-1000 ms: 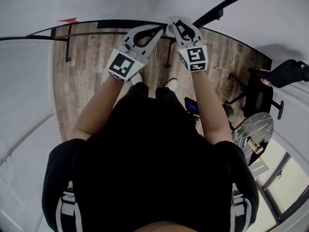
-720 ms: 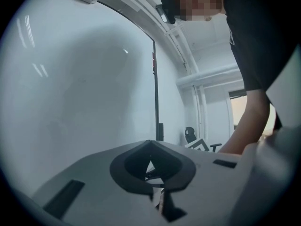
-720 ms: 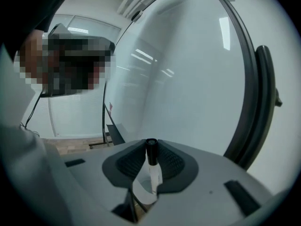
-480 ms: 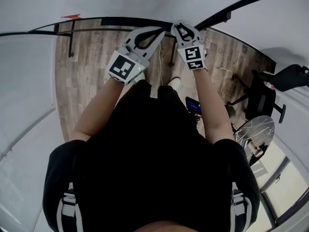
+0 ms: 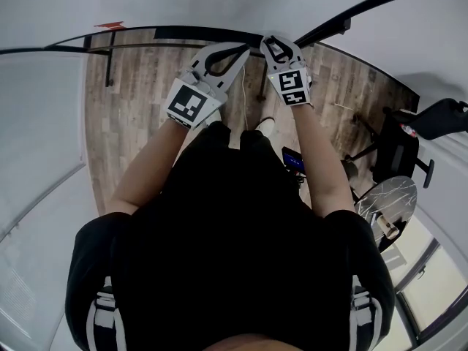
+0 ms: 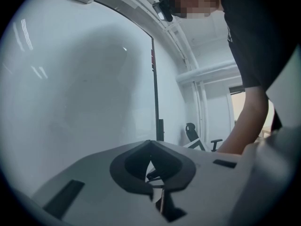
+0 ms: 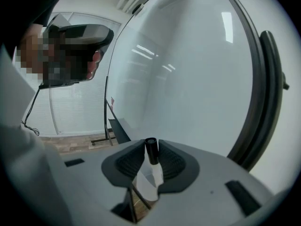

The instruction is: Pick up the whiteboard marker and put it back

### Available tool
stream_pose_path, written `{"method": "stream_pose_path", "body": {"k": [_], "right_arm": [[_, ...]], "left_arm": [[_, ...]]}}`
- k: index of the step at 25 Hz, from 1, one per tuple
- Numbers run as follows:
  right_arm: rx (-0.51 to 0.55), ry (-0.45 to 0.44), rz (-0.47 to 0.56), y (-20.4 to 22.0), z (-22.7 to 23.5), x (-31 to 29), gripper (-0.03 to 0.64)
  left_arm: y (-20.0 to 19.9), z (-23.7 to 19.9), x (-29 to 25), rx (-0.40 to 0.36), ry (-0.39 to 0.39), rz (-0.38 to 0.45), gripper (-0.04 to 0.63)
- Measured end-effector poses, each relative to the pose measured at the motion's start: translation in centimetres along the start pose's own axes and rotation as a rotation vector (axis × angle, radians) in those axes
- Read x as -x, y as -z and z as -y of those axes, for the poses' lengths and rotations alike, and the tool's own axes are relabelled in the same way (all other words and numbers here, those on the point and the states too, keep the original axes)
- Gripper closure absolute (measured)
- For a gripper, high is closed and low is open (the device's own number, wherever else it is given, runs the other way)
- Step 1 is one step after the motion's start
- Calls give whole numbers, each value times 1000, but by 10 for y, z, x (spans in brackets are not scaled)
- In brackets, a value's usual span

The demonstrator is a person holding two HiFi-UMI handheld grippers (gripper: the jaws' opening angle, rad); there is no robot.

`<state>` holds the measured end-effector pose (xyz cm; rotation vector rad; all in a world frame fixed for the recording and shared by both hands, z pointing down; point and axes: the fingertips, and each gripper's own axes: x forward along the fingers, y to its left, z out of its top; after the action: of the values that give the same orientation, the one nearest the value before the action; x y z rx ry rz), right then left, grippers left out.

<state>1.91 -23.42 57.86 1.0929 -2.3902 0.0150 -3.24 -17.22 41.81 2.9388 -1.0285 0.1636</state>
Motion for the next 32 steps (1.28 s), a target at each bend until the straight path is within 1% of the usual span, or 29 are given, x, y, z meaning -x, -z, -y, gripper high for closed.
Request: {"method": "stream_pose_path", "body": {"k": [6,10,14,18,23,26,27,30,32], "right_arm": [[-29,-16,7,2,-1,2,513],[-40,-6,40,-11,2,12,512],[-94,0,115,-43,8,35,513],[-158,-15,225,-93,17,77,516],[-185,-47,338,-152,14,145,557],[-203,-60,387,-171,6,179,593],[-208,-63,395,-175,3,189,602],[-201,-63,405,-182,-9,210,615],[-196,-60,409,-183,-15,218,615]], "left_arm": [[3,-1,2,3,-8,-11,592],[0,1,3,2,-10,-5,592],[-10,0,7,-13,-13,9,592],[-25,1,10,-1,-15,36,592],[-53,15,17,-1,11,67,592],[-64,32,23,-2,44,48,592],[-69,38,24,-2,53,54,591],[-84,51,30,-5,70,108,592],[-88,57,34,-3,80,112,592]]}}
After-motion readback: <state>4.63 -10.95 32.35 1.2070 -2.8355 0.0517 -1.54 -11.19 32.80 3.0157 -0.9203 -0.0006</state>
